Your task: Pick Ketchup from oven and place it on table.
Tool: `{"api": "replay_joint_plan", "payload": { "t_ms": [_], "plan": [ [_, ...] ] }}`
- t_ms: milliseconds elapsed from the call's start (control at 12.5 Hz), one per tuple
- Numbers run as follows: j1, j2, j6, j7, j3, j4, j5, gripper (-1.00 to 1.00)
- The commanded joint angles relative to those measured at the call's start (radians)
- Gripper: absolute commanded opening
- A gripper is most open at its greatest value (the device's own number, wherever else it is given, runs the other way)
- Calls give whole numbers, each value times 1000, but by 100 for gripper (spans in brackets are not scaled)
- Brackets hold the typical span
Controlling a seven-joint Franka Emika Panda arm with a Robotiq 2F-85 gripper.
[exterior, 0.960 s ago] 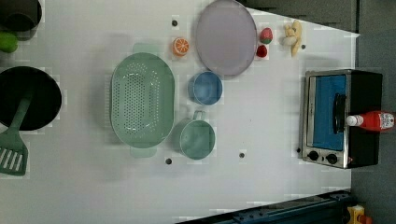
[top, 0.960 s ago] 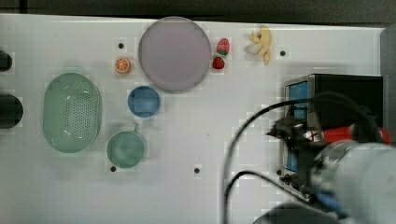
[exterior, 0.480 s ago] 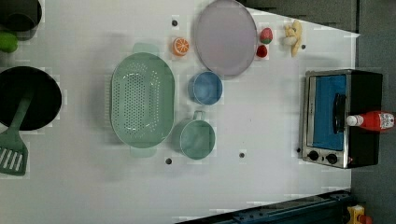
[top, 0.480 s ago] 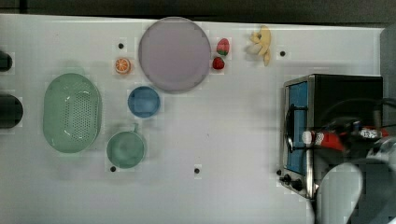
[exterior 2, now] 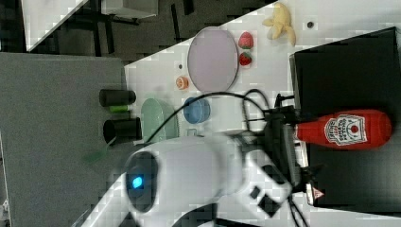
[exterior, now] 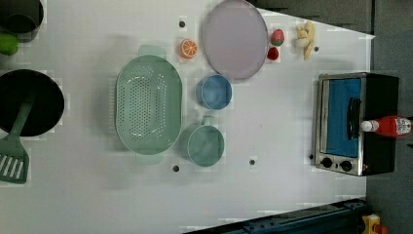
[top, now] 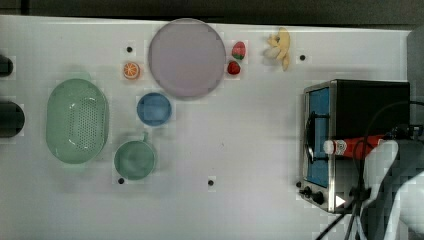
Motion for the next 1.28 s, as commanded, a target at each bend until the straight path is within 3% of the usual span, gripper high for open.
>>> {"api": "replay_joint_plan", "payload": {
  "t_ms": [80, 240, 880, 960, 1120, 1200, 1280],
  "plan": [
    [1, 27, 33, -24, -6, 9, 89, 100],
    [-12, 78, 68, -24, -11, 11, 165, 100],
    [-27, 169, 136, -24, -9, 8, 171, 100],
    [-27, 173, 136, -24, -7, 7, 176, 92],
    [-27, 183, 145, -24, -6, 5, 186, 43],
    [-25, 181, 145, -24, -6, 9, 186, 29],
    [-25, 181, 146, -24, -6, 12, 186, 29]
  ]
}}
